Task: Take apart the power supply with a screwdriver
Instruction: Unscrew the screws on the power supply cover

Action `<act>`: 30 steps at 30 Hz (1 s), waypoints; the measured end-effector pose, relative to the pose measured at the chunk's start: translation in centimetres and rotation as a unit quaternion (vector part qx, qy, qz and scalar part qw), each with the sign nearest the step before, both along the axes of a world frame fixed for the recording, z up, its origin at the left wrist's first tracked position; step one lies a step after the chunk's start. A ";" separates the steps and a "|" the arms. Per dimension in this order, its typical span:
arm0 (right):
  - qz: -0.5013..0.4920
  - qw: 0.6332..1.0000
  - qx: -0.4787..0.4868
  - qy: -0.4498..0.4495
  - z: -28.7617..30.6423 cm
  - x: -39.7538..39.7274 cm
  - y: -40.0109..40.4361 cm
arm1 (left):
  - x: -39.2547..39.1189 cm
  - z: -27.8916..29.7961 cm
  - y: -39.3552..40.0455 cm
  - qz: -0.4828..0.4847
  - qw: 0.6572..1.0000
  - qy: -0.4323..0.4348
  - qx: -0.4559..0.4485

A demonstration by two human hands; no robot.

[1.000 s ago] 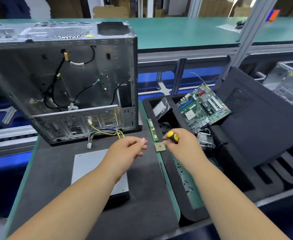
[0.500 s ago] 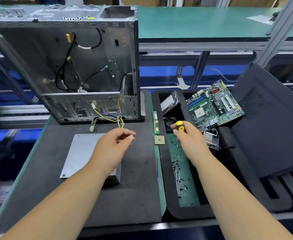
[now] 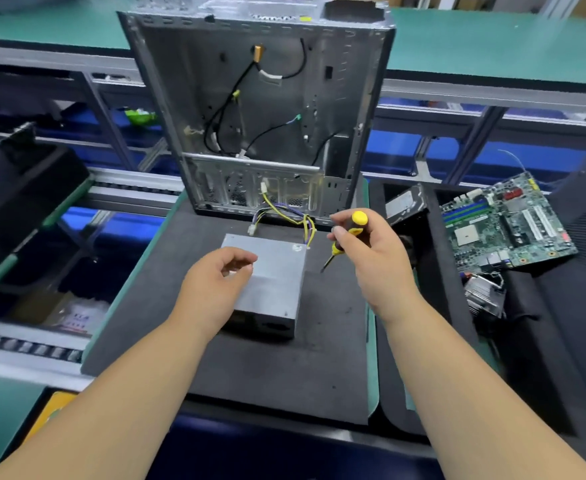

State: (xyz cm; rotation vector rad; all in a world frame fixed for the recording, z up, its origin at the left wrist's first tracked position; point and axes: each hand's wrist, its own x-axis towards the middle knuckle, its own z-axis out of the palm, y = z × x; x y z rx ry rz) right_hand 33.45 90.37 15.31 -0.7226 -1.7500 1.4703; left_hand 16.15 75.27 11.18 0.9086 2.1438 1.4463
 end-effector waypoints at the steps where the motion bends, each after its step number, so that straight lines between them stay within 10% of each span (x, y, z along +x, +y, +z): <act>1: 0.005 1.000 -0.002 0.009 0.0 -0.6 -0.5 | -0.5 -0.3 -0.6 0.006 1.000 0.009 -0.005; 15: 0.069 0.997 -0.028 0.018 -0.2 -8.2 -8.5 | -5.5 -4.0 -6.6 -0.110 0.989 0.097 -0.006; 30: 0.057 0.998 -0.010 0.026 -0.3 -11.8 -12.5 | -7.2 -5.3 -6.7 -0.109 0.993 -0.035 0.036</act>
